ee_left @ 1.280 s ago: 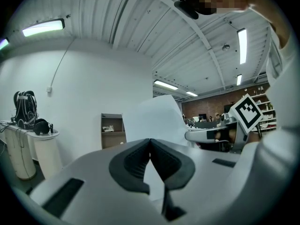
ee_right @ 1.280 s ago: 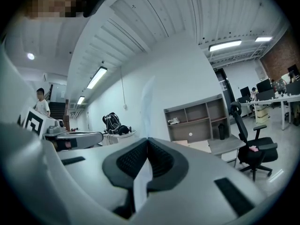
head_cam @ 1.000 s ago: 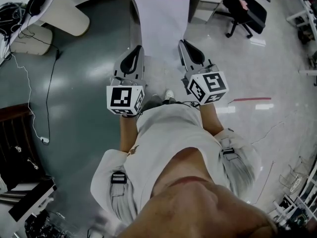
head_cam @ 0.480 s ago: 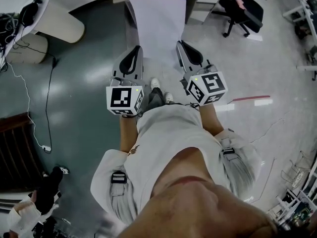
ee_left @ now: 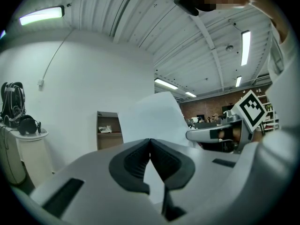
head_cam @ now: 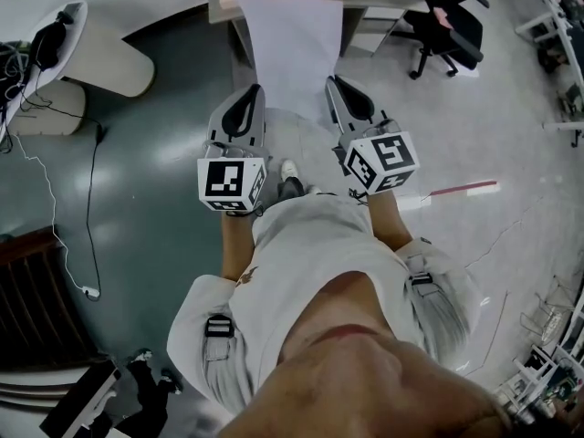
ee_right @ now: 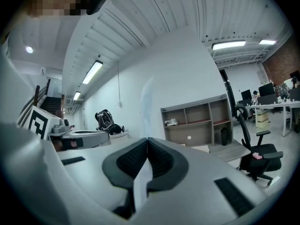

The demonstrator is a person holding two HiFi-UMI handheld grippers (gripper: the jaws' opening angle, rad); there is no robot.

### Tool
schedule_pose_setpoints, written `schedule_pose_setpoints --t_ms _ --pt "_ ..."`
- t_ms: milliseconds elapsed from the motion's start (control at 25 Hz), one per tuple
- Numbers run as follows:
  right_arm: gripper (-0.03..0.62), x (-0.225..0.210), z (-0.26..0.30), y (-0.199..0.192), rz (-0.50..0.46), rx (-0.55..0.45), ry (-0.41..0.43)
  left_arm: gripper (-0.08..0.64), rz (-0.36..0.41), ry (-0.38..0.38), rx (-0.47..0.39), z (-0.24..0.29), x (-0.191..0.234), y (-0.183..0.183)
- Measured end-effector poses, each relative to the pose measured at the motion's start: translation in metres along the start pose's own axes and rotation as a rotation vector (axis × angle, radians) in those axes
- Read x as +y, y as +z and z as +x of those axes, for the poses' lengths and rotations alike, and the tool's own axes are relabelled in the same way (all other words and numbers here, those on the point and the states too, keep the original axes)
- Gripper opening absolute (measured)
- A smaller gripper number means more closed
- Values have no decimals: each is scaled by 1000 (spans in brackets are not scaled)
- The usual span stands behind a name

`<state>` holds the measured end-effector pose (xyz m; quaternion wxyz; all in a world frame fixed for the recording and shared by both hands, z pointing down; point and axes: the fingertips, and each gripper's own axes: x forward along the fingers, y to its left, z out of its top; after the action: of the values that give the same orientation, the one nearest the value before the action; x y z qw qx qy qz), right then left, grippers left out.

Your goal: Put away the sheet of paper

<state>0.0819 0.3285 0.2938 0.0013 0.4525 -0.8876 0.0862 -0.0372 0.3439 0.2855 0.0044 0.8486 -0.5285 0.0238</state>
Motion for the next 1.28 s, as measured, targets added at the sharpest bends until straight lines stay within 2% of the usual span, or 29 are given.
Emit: schedule_pose_setpoints --t_ms 480,720,1280 --pt "20 -1 57 1 -9 14 -58 21 -14 -60 -2 34 52 -5" --pt "20 -7 68 -3 -5 30 -85 21 -28 -80 9 46 63 -11" --pt "20 -51 119 0 8 46 -54 21 -35 -47 35 104 85 -18"
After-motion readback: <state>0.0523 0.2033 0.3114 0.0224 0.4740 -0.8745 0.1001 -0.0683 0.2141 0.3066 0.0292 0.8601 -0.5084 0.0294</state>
